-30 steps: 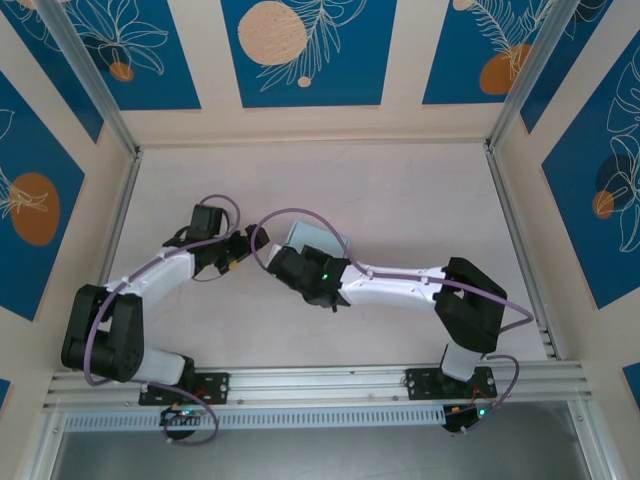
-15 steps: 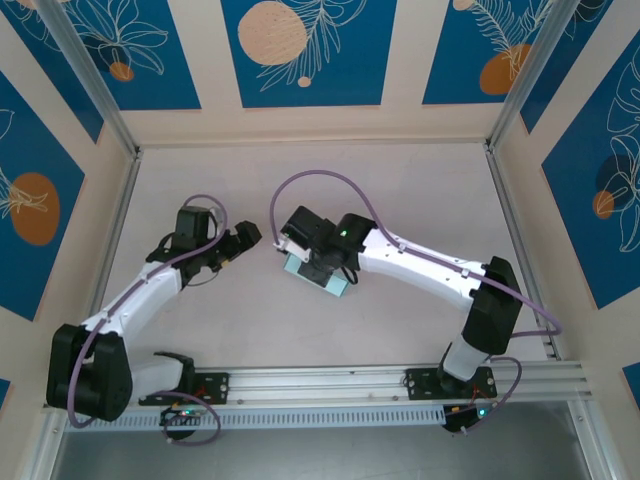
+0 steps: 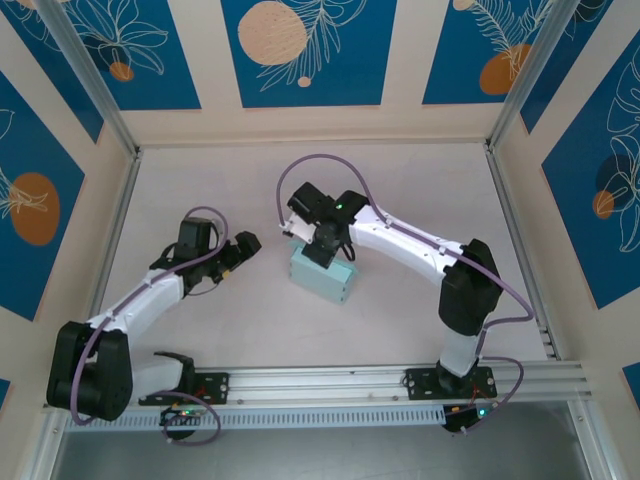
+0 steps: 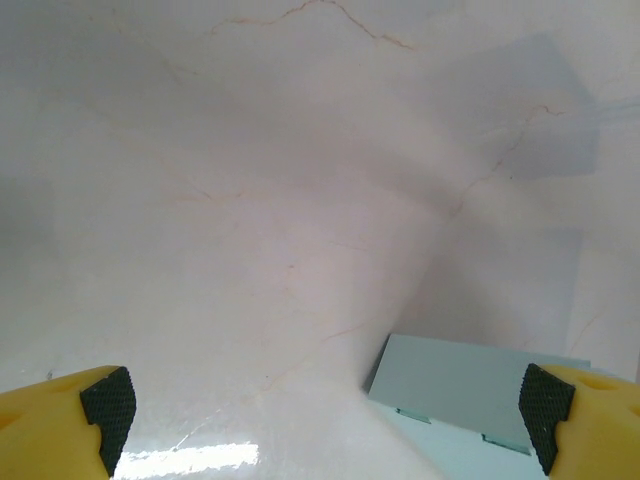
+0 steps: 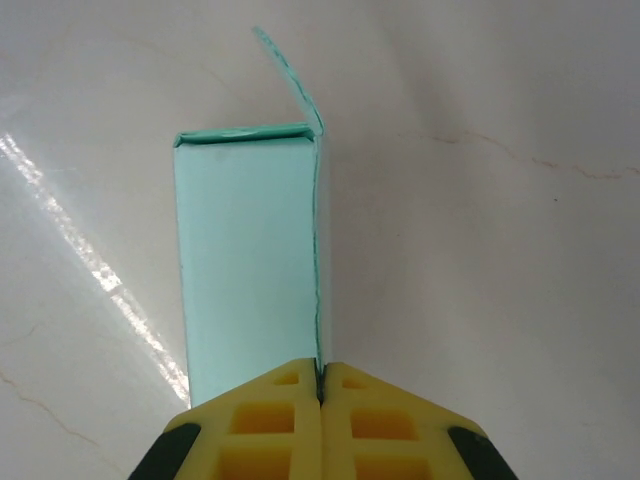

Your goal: Fold the paper box

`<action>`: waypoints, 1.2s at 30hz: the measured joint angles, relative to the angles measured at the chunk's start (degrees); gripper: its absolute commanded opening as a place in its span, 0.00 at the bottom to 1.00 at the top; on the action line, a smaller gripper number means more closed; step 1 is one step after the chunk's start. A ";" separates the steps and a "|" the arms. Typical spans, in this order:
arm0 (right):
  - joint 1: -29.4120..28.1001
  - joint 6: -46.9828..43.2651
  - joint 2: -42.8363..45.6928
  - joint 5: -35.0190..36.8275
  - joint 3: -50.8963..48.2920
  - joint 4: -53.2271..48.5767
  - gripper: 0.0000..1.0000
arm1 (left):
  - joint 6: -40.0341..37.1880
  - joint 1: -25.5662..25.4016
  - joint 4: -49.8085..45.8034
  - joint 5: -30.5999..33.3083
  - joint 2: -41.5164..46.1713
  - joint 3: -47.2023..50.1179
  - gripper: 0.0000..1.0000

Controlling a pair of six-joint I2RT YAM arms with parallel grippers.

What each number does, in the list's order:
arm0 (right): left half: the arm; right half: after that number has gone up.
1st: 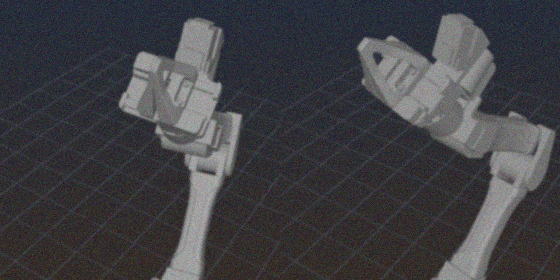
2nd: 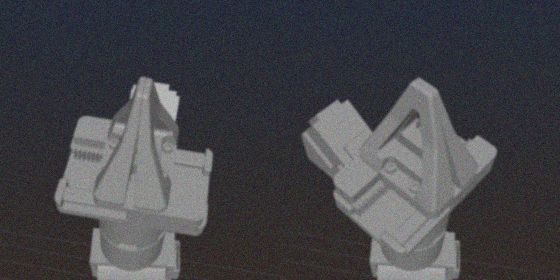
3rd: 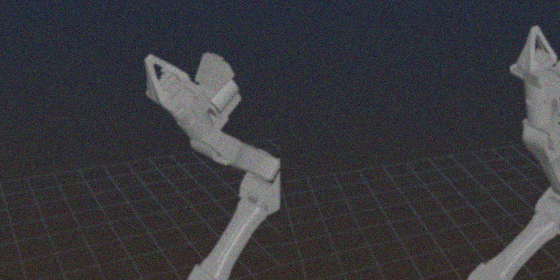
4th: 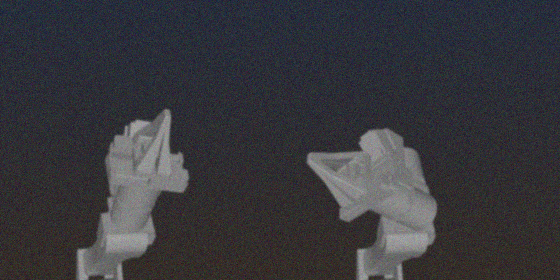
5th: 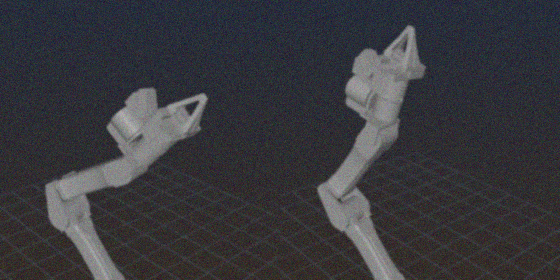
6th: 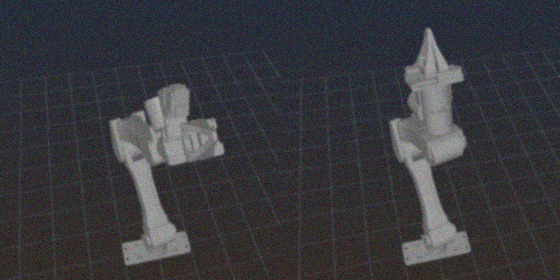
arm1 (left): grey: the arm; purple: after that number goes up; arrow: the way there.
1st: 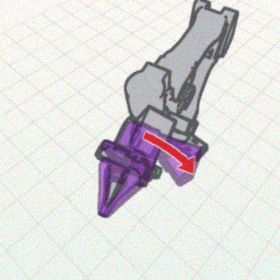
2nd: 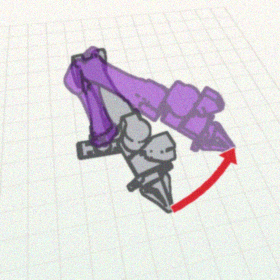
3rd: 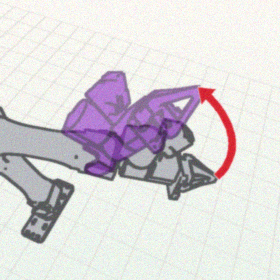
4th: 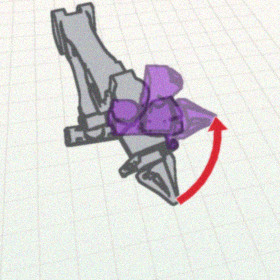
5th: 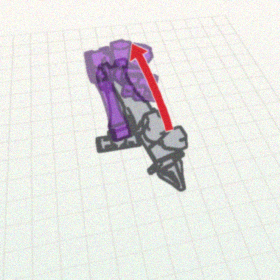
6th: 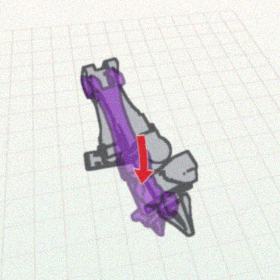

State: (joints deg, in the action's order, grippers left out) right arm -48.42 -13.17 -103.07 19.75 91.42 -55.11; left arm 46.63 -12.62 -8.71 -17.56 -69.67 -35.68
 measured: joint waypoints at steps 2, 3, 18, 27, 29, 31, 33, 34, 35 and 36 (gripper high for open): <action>0.61 -0.20 -0.50 -0.37 0.24 0.44 0.04 | -0.07 0.00 0.33 -0.04 -0.96 -0.17 1.00; 0.68 -0.20 -0.68 -0.50 0.24 0.66 0.05 | -0.09 0.00 0.44 -0.04 -1.44 -0.35 1.00; -3.96 -2.60 -1.42 8.94 0.24 5.79 0.00 | -0.63 0.09 4.26 -0.85 -5.09 -3.65 0.99; -2.93 -7.10 -1.75 11.34 1.29 9.38 0.00 | -0.46 0.63 6.47 -0.85 -7.61 -4.48 0.99; -2.67 -7.50 -2.34 11.26 1.42 10.03 0.00 | -0.46 0.79 6.54 -0.85 -7.80 -4.48 0.99; -2.43 -7.96 -2.97 11.10 1.42 10.60 0.00 | -0.46 0.92 6.58 -0.85 -7.80 -4.52 0.99; -2.08 -8.46 -3.34 10.54 1.42 11.23 0.00 | -0.46 1.09 6.58 -0.87 -7.80 -4.61 0.99; -1.84 -8.61 -3.34 10.01 1.42 11.41 0.00 | -0.46 1.16 6.60 -0.85 -7.80 -4.68 0.99; -1.53 -8.96 -3.34 9.35 1.42 11.56 0.00 | -0.48 1.25 6.58 -0.87 -7.82 -4.81 0.99; -1.25 -9.16 -3.34 8.83 1.42 11.74 0.00 | -0.50 1.29 6.58 -0.85 -7.82 -4.98 0.99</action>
State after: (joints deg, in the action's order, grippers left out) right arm -49.67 -22.33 -106.41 28.58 92.84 -43.38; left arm 46.13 -11.33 -2.13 -18.41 -77.49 -40.66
